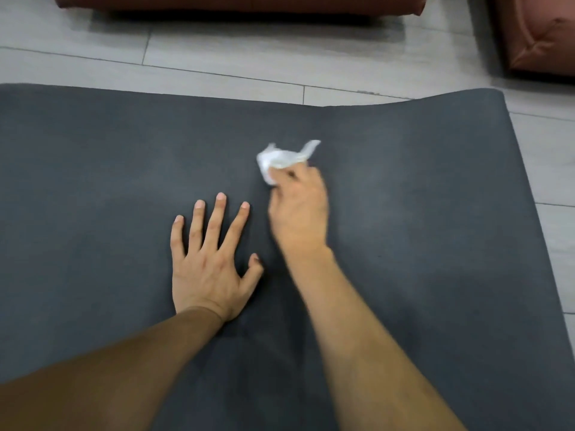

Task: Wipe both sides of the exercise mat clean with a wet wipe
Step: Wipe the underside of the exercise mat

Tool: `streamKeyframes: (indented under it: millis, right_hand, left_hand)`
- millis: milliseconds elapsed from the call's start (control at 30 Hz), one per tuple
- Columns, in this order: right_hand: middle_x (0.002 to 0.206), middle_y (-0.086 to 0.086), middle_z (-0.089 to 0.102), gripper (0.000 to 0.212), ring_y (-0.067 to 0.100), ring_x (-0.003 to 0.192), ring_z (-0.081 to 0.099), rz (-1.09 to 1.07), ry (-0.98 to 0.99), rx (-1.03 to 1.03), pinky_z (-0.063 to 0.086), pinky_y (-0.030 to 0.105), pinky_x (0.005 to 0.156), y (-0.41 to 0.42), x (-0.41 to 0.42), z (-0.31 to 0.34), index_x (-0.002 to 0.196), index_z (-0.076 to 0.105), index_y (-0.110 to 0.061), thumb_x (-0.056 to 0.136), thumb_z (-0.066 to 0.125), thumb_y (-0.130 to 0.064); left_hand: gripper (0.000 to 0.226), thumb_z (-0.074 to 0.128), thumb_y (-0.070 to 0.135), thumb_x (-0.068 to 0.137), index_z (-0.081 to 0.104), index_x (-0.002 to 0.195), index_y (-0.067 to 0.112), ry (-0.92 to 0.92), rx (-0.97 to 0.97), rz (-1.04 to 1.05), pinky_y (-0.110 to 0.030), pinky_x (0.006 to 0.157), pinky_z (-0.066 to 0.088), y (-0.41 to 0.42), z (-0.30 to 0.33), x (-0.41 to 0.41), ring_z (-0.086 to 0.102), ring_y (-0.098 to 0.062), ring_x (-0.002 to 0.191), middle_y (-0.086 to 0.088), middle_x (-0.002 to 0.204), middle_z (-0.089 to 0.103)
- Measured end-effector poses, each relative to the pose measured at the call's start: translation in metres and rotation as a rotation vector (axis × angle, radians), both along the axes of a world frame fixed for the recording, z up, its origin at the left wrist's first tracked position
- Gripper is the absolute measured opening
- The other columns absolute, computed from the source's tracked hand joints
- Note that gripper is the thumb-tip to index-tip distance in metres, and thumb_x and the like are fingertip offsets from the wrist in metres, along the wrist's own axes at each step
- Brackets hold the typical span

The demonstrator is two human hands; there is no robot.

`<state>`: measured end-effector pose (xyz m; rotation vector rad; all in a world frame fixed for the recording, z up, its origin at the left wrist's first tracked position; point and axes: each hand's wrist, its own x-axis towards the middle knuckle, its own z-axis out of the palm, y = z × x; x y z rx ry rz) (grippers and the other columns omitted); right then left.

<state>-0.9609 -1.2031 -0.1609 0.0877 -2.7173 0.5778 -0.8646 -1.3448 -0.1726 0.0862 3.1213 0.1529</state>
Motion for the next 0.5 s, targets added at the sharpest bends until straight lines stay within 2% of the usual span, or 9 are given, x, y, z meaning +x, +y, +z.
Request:
streamKeyframes:
  millis: [67,133,167,233,333,433,500]
  right_hand:
    - [0.091,0.004,0.063,0.019,0.027,0.085,0.053,0.249,-0.053,0.021,0.046,0.039,0.075,-0.041,0.013,0.002,0.093,0.072,-0.016,0.078,0.062,-0.011]
    - [0.092,0.002,0.063,0.019,0.025,0.084,0.052,0.330,-0.048,0.063,0.045,0.038,0.075,-0.030,0.013,0.003,0.096,0.072,-0.017,0.083,0.060,-0.012]
    - [0.091,0.003,0.063,0.022,0.026,0.082,0.052,0.285,-0.013,0.094,0.046,0.039,0.073,-0.007,0.013,0.000,0.096,0.073,-0.017,0.083,0.057,-0.012]
    - [0.090,0.006,0.064,0.028,0.030,0.077,0.053,0.037,0.046,0.145,0.045,0.042,0.068,0.057,0.020,-0.007,0.097,0.074,-0.016,0.079,0.054,-0.008]
    - [0.096,0.006,0.063,0.037,0.030,0.076,0.049,-0.259,0.078,0.138,0.043,0.042,0.070,0.133,0.048,-0.015,0.107,0.072,-0.016,0.079,0.055,0.001]
    - [0.103,0.004,0.062,0.032,0.027,0.085,0.049,-0.298,0.116,0.041,0.044,0.038,0.079,0.136,0.048,-0.022,0.110,0.070,-0.016,0.085,0.053,-0.006]
    - [0.109,0.003,0.063,0.027,0.026,0.093,0.052,-0.272,0.161,0.066,0.044,0.038,0.086,0.133,0.044,-0.019,0.110,0.069,-0.015,0.088,0.055,-0.013]
  left_hand:
    - [0.077,0.038,0.057,0.090,0.037,0.158,0.022,0.011,0.012,-0.001,-0.061,0.125,0.014,-0.001,-0.002,0.000,0.021,-0.035,0.156,-0.007,0.168,0.029]
    - [0.075,0.038,0.056,0.090,0.037,0.158,0.023,0.015,0.011,0.002,-0.060,0.125,0.013,-0.002,-0.002,0.001,0.020,-0.034,0.157,-0.007,0.168,0.028]
    - [0.076,0.038,0.055,0.090,0.034,0.160,0.026,0.009,0.014,0.000,-0.059,0.125,0.012,-0.001,-0.001,0.001,0.019,-0.034,0.157,-0.006,0.169,0.026]
    - [0.076,0.036,0.054,0.090,0.028,0.162,0.031,0.000,0.025,0.003,-0.059,0.126,0.011,0.002,0.000,-0.001,0.017,-0.033,0.157,-0.004,0.170,0.023]
    - [0.075,0.036,0.055,0.091,0.026,0.163,0.033,-0.014,0.020,0.014,-0.058,0.126,0.010,0.001,0.000,0.000,0.017,-0.032,0.158,-0.003,0.171,0.022]
    - [0.074,0.036,0.054,0.092,0.027,0.162,0.033,-0.019,0.026,0.015,-0.057,0.126,0.009,0.001,-0.001,0.001,0.017,-0.032,0.157,-0.004,0.170,0.023]
    - [0.073,0.035,0.054,0.094,0.027,0.162,0.031,-0.034,0.050,0.010,-0.056,0.127,0.009,0.004,0.004,-0.001,0.017,-0.033,0.157,-0.006,0.170,0.023]
